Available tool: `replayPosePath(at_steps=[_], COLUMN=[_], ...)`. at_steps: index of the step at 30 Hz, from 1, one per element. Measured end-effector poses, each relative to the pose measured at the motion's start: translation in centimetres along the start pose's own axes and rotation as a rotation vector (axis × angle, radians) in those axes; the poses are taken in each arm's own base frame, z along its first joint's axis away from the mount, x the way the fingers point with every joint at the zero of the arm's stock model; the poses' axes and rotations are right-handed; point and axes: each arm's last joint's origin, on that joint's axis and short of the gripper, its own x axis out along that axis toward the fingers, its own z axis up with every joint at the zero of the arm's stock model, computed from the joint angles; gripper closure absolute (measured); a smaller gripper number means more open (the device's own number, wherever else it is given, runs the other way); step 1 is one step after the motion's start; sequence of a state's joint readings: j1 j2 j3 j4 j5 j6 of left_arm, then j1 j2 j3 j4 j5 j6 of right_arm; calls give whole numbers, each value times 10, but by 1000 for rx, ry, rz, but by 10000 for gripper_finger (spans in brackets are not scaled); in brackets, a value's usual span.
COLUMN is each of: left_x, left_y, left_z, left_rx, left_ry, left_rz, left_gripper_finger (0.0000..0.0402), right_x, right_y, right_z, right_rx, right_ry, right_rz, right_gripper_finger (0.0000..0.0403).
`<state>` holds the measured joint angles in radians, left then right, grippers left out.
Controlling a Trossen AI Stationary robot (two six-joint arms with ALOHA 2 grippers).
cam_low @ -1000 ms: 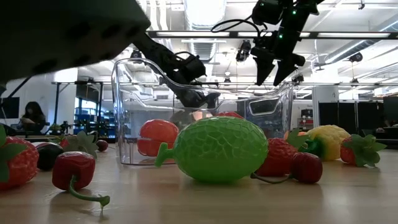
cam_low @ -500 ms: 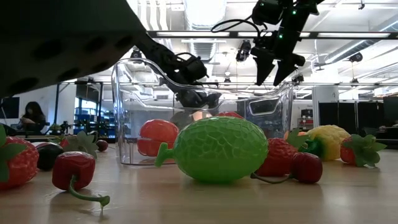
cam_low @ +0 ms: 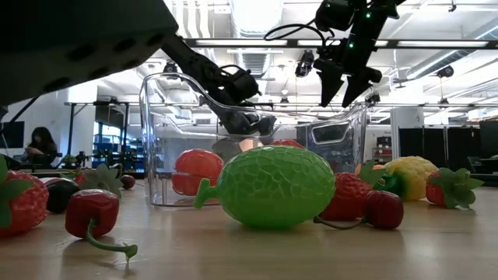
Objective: Pick and placing Produce into tupperware
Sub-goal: Put the watermelon into the transparent bin
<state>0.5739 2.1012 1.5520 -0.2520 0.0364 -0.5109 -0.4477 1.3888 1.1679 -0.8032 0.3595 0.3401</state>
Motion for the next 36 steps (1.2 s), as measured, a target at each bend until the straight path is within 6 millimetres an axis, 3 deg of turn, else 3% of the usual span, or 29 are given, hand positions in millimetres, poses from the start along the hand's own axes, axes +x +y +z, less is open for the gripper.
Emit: replayPosePath(at_steps=[21,36], left_x=[-4,-3], left_y=[-10,-10], left_z=[12,9], left_rx=[2,-20], left_ry=[-81,-54], left_rz=[-85,-95], left_gripper_finger=[44,44], right_x=[0,0], right_y=[0,0], right_z=[0,0], right_rx=[19,18], right_ry=[0,1], right_rz=[0,-1], right_gripper_finger=[38,38])
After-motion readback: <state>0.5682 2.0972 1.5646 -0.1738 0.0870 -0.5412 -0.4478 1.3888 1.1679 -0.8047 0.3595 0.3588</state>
